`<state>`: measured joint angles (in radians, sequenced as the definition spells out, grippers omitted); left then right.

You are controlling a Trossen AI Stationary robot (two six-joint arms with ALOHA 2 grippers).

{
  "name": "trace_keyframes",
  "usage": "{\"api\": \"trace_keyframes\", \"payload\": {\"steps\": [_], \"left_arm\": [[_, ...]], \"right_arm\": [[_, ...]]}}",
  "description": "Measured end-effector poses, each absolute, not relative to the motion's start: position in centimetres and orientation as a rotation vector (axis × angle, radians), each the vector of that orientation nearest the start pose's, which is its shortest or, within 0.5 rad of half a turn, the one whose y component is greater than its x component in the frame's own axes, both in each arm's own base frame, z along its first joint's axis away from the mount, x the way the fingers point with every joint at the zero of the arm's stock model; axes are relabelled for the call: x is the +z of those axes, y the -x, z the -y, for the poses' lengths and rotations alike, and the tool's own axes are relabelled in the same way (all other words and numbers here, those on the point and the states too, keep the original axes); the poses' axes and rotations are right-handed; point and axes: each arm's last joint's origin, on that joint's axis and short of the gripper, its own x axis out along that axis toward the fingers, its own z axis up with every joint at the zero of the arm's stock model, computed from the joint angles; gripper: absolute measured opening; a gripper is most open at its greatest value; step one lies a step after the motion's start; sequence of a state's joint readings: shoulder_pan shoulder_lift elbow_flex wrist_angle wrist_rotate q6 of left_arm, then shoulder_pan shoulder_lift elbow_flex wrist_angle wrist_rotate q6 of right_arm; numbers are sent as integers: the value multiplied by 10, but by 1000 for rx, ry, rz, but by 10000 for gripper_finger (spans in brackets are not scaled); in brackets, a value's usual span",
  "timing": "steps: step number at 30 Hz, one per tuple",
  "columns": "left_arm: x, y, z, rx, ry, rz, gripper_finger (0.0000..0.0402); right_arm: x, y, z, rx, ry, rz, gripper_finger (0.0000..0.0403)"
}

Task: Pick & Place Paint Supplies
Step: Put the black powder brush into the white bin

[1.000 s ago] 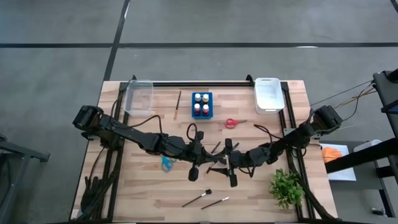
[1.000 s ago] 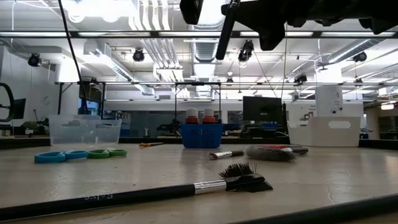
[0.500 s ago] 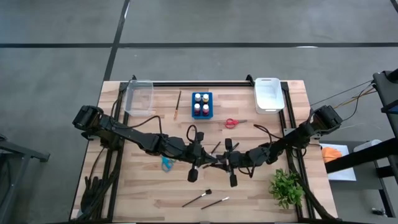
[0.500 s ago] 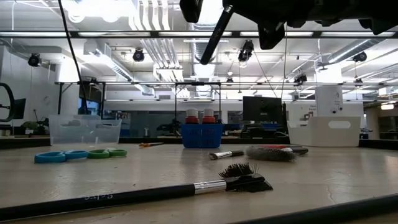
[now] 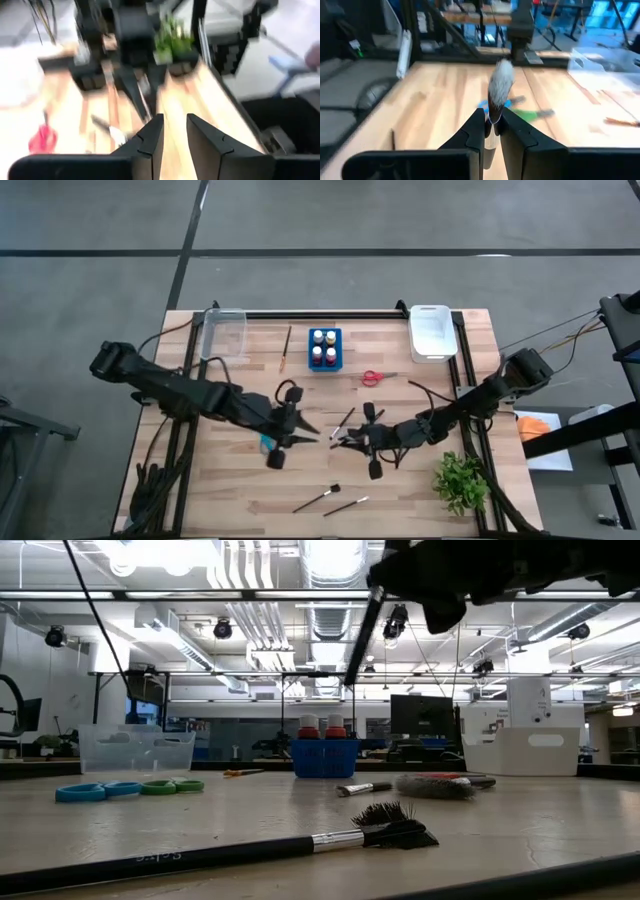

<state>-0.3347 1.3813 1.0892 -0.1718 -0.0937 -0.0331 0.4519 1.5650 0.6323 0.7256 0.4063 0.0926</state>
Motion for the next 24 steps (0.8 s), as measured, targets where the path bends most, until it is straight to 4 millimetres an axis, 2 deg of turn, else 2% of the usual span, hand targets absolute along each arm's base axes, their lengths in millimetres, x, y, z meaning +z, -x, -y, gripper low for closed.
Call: {"api": "trace_keyframes", "payload": {"steps": [4, 7, 10, 14, 17, 20, 24], "left_arm": [[292, -282, 102, -240, -70, -555, 94], [276, -281, 102, -230, -82, -562, 95], [265, -282, 93, -136, -91, -533, 95], [268, -288, 77, 59, -119, -446, 95], [274, -292, 65, 155, -123, -402, 95], [279, -294, 57, 188, -108, -386, 95], [280, -294, 56, 188, -112, -377, 95]], "right_arm": [[199, -269, -117, -69, 41, -255, 31], [219, -257, -109, -226, 73, -317, 31], [242, -244, -97, -402, 43, -376, 31], [279, -223, -71, -576, -63, -501, 31], [299, -208, -53, -715, -80, -586, 31], [315, -199, -37, -820, -76, -635, 31], [327, -196, -12, -947, -93, -676, 31]]}}
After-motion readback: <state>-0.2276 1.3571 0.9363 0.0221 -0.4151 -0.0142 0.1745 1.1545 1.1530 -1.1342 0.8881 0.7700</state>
